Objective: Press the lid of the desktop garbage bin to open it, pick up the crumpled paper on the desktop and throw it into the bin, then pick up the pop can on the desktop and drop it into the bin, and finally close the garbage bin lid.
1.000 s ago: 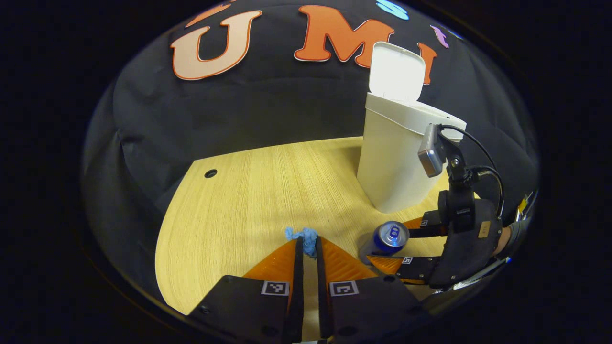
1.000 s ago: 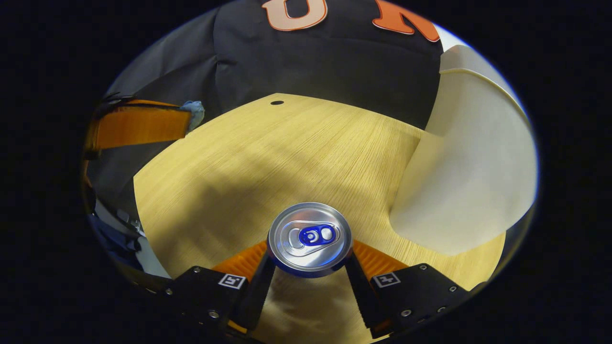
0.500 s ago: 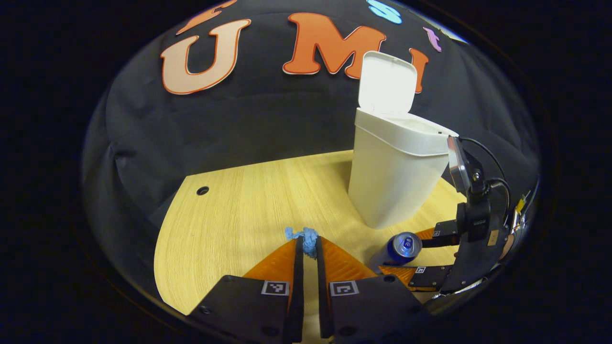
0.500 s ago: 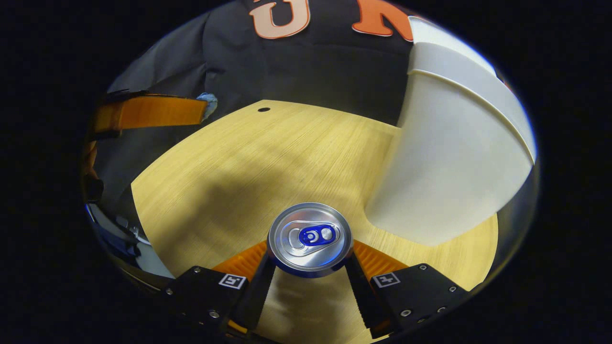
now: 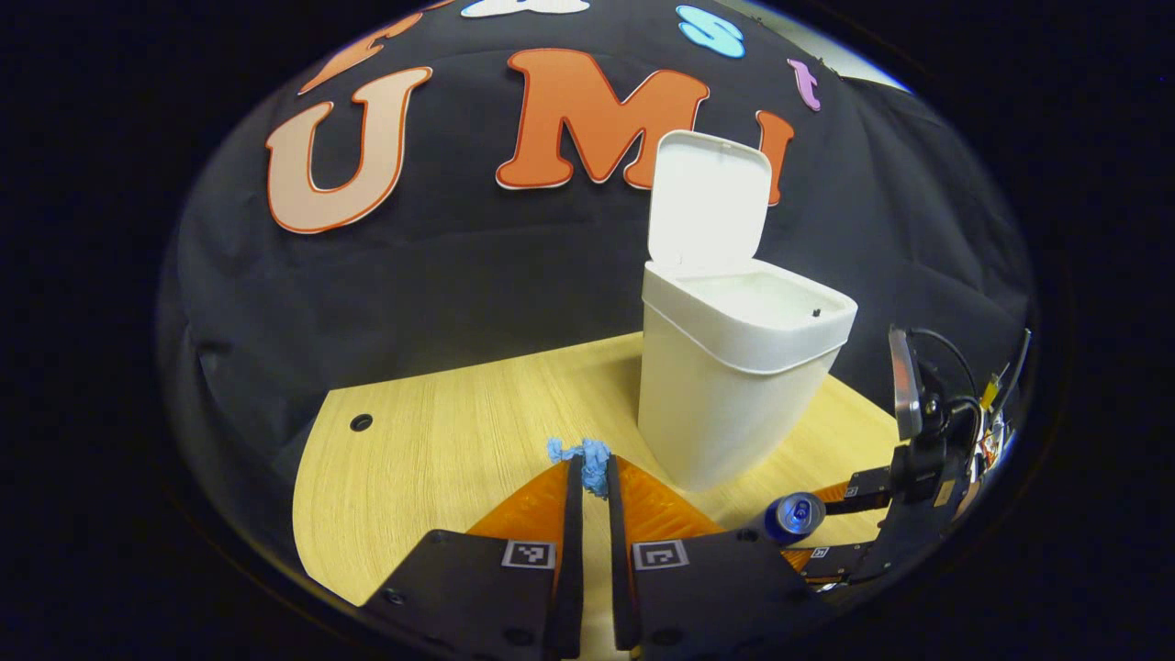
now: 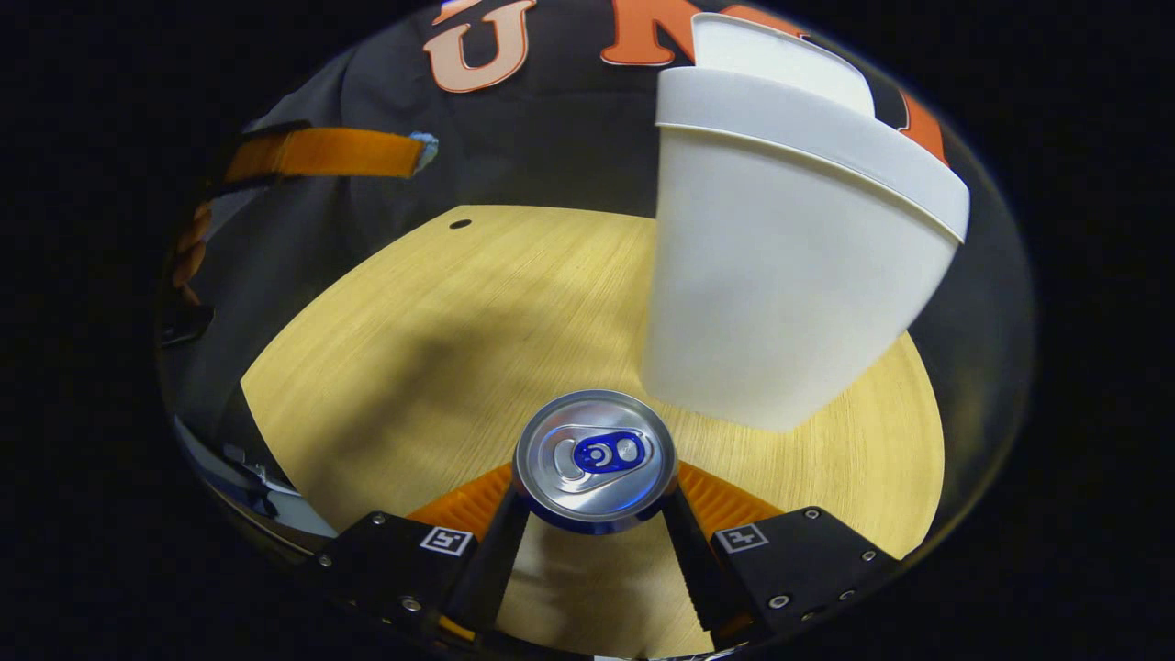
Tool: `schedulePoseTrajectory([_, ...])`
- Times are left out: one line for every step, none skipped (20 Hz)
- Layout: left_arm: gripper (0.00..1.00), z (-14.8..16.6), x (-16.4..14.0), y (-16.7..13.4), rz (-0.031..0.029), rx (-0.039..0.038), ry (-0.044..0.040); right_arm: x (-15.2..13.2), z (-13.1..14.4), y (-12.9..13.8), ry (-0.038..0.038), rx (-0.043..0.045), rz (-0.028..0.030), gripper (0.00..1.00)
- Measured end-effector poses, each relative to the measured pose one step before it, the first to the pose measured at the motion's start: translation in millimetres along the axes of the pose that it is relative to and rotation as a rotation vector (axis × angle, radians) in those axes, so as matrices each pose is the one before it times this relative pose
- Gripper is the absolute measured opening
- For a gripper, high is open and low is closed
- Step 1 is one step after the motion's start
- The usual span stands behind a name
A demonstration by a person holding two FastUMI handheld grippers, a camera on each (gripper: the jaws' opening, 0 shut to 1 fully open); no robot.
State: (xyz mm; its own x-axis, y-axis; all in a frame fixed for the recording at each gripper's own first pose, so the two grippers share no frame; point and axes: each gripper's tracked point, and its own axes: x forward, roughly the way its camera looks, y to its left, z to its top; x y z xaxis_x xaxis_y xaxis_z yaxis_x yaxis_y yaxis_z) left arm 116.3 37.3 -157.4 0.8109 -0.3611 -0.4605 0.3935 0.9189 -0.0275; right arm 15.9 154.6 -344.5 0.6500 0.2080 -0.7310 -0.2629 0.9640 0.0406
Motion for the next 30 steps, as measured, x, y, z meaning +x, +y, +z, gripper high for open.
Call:
schedulePoseTrajectory([0.17, 8.15, 2.81, -1.44, -0.00280, 0.00175, -0.01511, -0.53, 0.64, 1.09, -0.00131, 0.00431, -0.00672, 0.81])
schedulePoseTrajectory([0.22, 10.48, 1.48, -0.87, -0.00288, 0.00594, -0.01792, -0.26, 0.74, -0.72, -0.00092, 0.00588, -0.00936, 0.81])
schedulePoseTrajectory([0.17, 9.26, 1.54, 0.00, -0.00286, 0.00785, -0.01623, -0.79, 0.56, 0.44, -0.00334, 0.00717, -0.00575, 0.81])
schedulePoseTrajectory([0.22, 6.90, 1.89, -2.37, -0.00469, 0.00956, -0.01022, 0.87, -0.10, -0.73, -0.00190, 0.00721, -0.00754, 0.81])
schedulePoseTrajectory([0.22, 6.76, 1.59, 0.28, 0.00238, 0.01001, -0.01408, 0.40, -1.11, -0.38, -0.00207, 0.00539, -0.00971, 0.81])
schedulePoseTrajectory([0.17, 7.23, 0.45, -0.58, -0.00434, 0.00396, -0.01593, -0.71, 1.32, -0.03, -0.00587, 0.00547, -0.00897, 0.81])
schedulePoseTrajectory([0.17, 7.27, 1.82, -2.40, -0.00568, 0.00214, -0.01339, -0.07, 0.65, 0.04, -0.00248, 0.00592, -0.00706, 0.81])
schedulePoseTrajectory([0.17, 4.71, 1.72, -1.80, -0.00615, 0.00303, -0.01045, -0.18, 1.00, 0.46, -0.00149, 0.00581, -0.00491, 0.81])
schedulePoseTrajectory([0.17, 5.32, 1.44, -3.34, -0.00760, 0.00556, -0.01020, 0.68, -0.52, -0.77, -0.00047, 0.00457, -0.00699, 0.81])
schedulePoseTrajectory([0.17, 5.13, 0.88, -1.81, -0.00205, 0.00993, -0.01169, 0.12, -0.68, -0.92, 0.00055, 0.00456, -0.00497, 0.81])
schedulePoseTrajectory([0.17, 6.15, 0.32, -2.11, -0.00446, 0.01246, -0.01229, -1.39, -0.26, -0.96, -0.00107, 0.00506, -0.00965, 0.81])
schedulePoseTrajectory([0.17, 6.25, -0.74, -2.27, -0.00172, 0.01145, -0.01663, -1.25, -0.65, -1.20, -0.00295, 0.00778, -0.00507, 0.81])
schedulePoseTrajectory([0.17, 7.60, 0.28, -3.03, -0.00375, 0.00885, -0.01524, -1.00, -0.43, -0.43, -0.00130, 0.00849, -0.00298, 0.81])
schedulePoseTrajectory([0.16, 4.83, 2.59, -1.66, -0.00312, 0.00795, -0.01337, -0.03, -2.05, -0.41, 0.00212, 0.00514, -0.00327, 0.81])
schedulePoseTrajectory([0.17, 5.87, 2.08, -0.90, -0.00372, 0.00482, -0.01277, 0.05, -0.31, -1.96, 0.00340, 0.00221, -0.00298, 0.81])
schedulePoseTrajectory([0.17, 6.55, 3.76, -3.11, -0.00549, 0.00168, -0.01322, 0.47, 2.08, -1.41, 0.00067, 0.00131, -0.00662, 0.81])
schedulePoseTrajectory([0.17, 6.79, 2.01, -3.12, -0.00598, -0.00071, -0.01503, -0.20, -1.07, 1.95, 0.00120, 0.00325, -0.00310, 0.81])
schedulePoseTrajectory([0.17, 6.01, 2.09, -2.47, -0.00453, -0.00055, -0.01533, 0.07, 1.31, -0.67, 0.00008, 0.00503, -0.00524, 0.81])
schedulePoseTrajectory([0.22, 5.90, 1.25, -2.42, -0.00199, -0.00094, -0.01708, -0.10, -0.72, 0.91, 0.00095, 0.00525, -0.00375, 0.81])
schedulePoseTrajectory([0.17, 7.61, 2.22, -4.20, -0.00601, -0.00016, -0.01979, 0.49, 0.12, -0.54, 0.00080, 0.00550, -0.00512, 0.81])
schedulePoseTrajectory([0.12, 6.43, 1.36, -3.89, -0.00509, 0.00304, -0.01605, 0.03, -1.24, -0.07, 0.00248, 0.00425, -0.00652, 0.81])
schedulePoseTrajectory([0.17, 4.02, 3.37, -2.89, -0.00426, 0.00472, -0.01349, 0.02, -0.20, -0.06, 0.00134, 0.00521, -0.00487, 0.81])
schedulePoseTrajectory([0.17, 4.35, 2.91, -4.54, -0.00863, 0.00380, -0.01104, -0.11, -0.44, -0.39, 0.00141, 0.00498, -0.00815, 0.81])
schedulePoseTrajectory([0.17, 3.43, 3.36, -3.51, -0.00591, 0.00201, -0.01074, 0.32, 0.09, 0.10, 0.00046, 0.00579, -0.00259, 0.81])
schedulePoseTrajectory([0.17, 3.45, 1.81, -3.69, -0.00942, -0.00070, -0.00952, -0.08, -0.65, -0.54, 0.00233, 0.00492, -0.00718, 0.81])
schedulePoseTrajectory([0.17, 2.19, 2.09, -2.94, -0.00625, -0.00222, -0.00767, 0.00, -0.17, 0.12, 0.00143, 0.00467, -0.00367, 0.81])
schedulePoseTrajectory([0.17, 1.73, 1.38, -2.95, -0.00793, -0.00510, -0.00853, 0.13, -0.49, -0.31, 0.00271, 0.00505, -0.00653, 0.81])
schedulePoseTrajectory([0.17, 2.16, 3.42, -4.15, -0.00871, -0.00586, -0.00772, 0.22, 0.40, -0.32, 0.00014, 0.00316, -0.00493, 0.81])
schedulePoseTrajectory([0.17, 1.36, 3.59, -3.49, -0.00539, -0.00678, -0.00729, 0.23, -0.28, 0.08, 0.00231, 0.00438, -0.00426, 0.81])
schedulePoseTrajectory([0.16, 0.81, 4.24, -3.45, -0.00581, -0.00413, -0.00556, 0.07, 0.38, -0.34, 0.00215, 0.00410, -0.00578, 0.81])
